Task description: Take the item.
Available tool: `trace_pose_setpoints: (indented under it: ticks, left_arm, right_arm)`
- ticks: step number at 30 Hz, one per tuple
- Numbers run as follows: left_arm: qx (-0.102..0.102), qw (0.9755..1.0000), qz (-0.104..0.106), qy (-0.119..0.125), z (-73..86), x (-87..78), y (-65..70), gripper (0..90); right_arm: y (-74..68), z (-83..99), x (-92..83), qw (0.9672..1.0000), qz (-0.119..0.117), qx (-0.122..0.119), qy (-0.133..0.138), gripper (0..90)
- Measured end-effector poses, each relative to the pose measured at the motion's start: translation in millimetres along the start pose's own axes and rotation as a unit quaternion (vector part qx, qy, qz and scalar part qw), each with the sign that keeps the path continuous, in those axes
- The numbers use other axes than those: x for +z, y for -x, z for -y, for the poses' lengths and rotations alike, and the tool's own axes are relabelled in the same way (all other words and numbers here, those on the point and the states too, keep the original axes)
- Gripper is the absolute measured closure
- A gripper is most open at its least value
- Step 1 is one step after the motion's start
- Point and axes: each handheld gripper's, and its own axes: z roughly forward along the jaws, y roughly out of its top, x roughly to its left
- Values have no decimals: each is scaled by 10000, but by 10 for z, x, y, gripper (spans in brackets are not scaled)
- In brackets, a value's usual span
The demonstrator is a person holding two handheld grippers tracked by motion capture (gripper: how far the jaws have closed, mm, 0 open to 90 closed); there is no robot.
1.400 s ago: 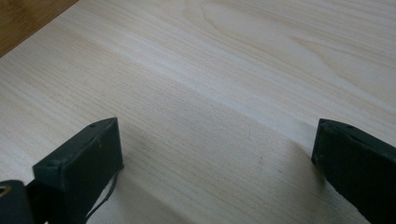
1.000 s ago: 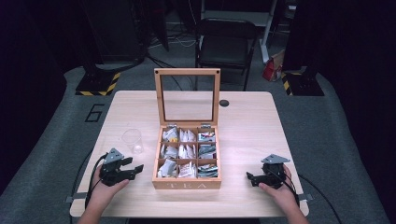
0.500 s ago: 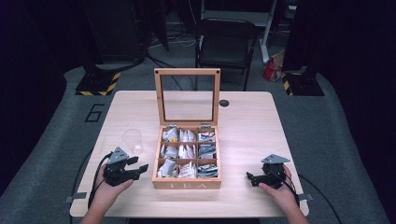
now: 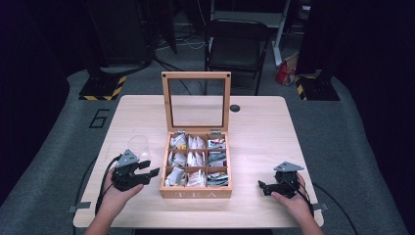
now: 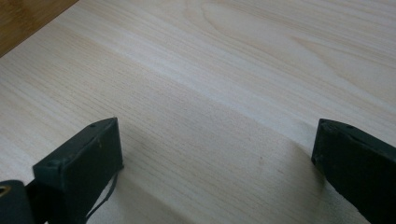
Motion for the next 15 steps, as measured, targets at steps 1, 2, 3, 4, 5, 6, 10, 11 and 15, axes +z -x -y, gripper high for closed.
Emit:
trace_pose_setpoints:
  ticks: [1, 2, 3, 4, 5, 6, 10, 11, 15]
  left_arm:
    - [-17, 10000, 6, 17, -19, 1, 7, 490]
    - [9, 10000, 14, 20, -37, 2, 12, 492]
    - [22, 10000, 20, 16, -52, 3, 21, 495]
    - [34, 10000, 6, 43, -61, 10, 31, 495]
    - [55, 10000, 28, 4, -74, 9, 33, 498]
    - [49, 10000, 46, 2, -81, 16, 39, 498]
    - [62, 10000, 40, -7, -99, 24, 44, 498]
    - [35, 10000, 52, 3, -104, 27, 47, 498]
    - [23, 10000, 25, 41, -136, 28, 56, 497]
  right_arm:
    - [2, 0, -2, 10000, -13, -13, -4, 10]
    - [4, 1, -2, 10000, -12, -28, -11, 10]
    - [4, 1, -2, 10000, -12, -28, -10, 10]
    - [4, 1, -3, 10000, -17, -28, -11, 10]
    - [2, 0, -1, 10000, -8, -15, -6, 10]
    - [3, 1, -2, 10000, -10, -24, -8, 10]
    - [3, 1, -2, 10000, -17, -23, -9, 10]
    - [3, 1, -2, 10000, -17, -23, -9, 10]
    - [4, 1, -2, 10000, -12, -25, -9, 10]
